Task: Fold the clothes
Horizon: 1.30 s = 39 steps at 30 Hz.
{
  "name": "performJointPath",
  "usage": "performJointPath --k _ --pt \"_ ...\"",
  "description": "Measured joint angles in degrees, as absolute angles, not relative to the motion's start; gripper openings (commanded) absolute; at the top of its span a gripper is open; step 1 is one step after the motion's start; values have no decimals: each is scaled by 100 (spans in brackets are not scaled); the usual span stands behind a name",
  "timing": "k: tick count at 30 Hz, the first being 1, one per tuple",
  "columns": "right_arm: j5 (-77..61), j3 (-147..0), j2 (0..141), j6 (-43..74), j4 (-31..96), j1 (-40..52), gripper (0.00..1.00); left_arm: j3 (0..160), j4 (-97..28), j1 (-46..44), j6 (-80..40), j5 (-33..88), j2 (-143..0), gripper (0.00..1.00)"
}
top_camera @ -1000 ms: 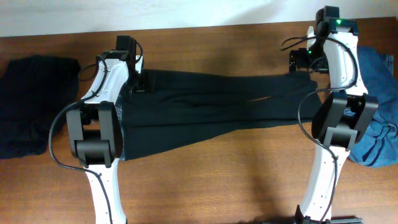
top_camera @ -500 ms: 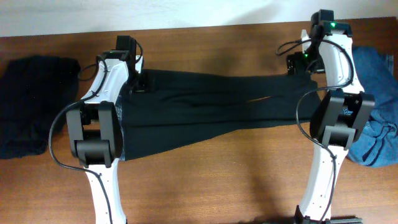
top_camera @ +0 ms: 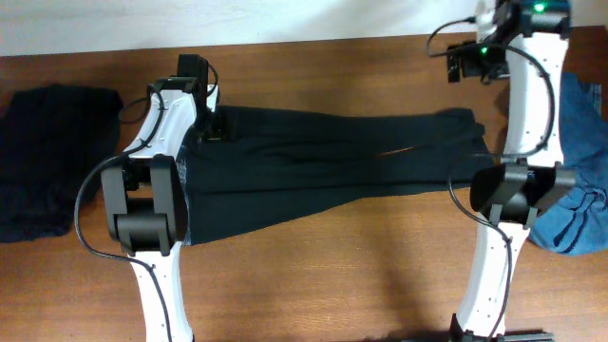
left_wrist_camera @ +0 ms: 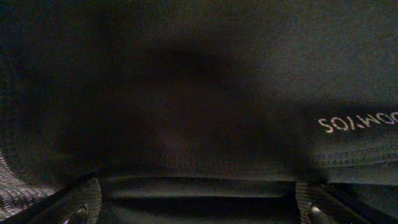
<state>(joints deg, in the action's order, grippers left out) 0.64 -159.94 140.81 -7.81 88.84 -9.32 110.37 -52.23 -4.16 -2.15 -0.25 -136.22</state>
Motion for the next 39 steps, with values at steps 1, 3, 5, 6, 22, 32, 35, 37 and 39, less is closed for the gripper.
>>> performJointPath --k 1,3,5,6,22,32,35,37,39 --pt "40 -16180 14053 -757 9032 -932 99 11037 -5216 -416 -215 -23 -13622 99" --pt "8 -16472 13981 -744 9303 -932 99 11037 -5124 -416 -217 1 -13629 99" --pt "-8 -16604 13909 -738 9494 -932 99 11037 -5122 -412 -215 21 -13629 99" --pt "-8 -16632 13889 -731 9577 -932 99 11037 -5131 -412 -213 32 -13629 99" --pt "-163 -16639 13880 -617 9699 -1061 99 14446 -7043 -353 -215 390 -13478 100" --pt "-169 -15946 12731 -320 9699 -1116 99 15561 -9150 -336 -558 -108 -11955 99" --pt "-183 -15076 11552 -301 9695 -1116 99 15570 -9625 -336 -790 -309 -11684 99" --pt "-187 -14418 10676 -279 9690 -1116 99 15568 -9660 -336 -899 -373 -11579 99" --pt "-187 -13745 9850 -237 9695 -1116 99 15541 -9666 -338 -1000 -412 -11520 99"
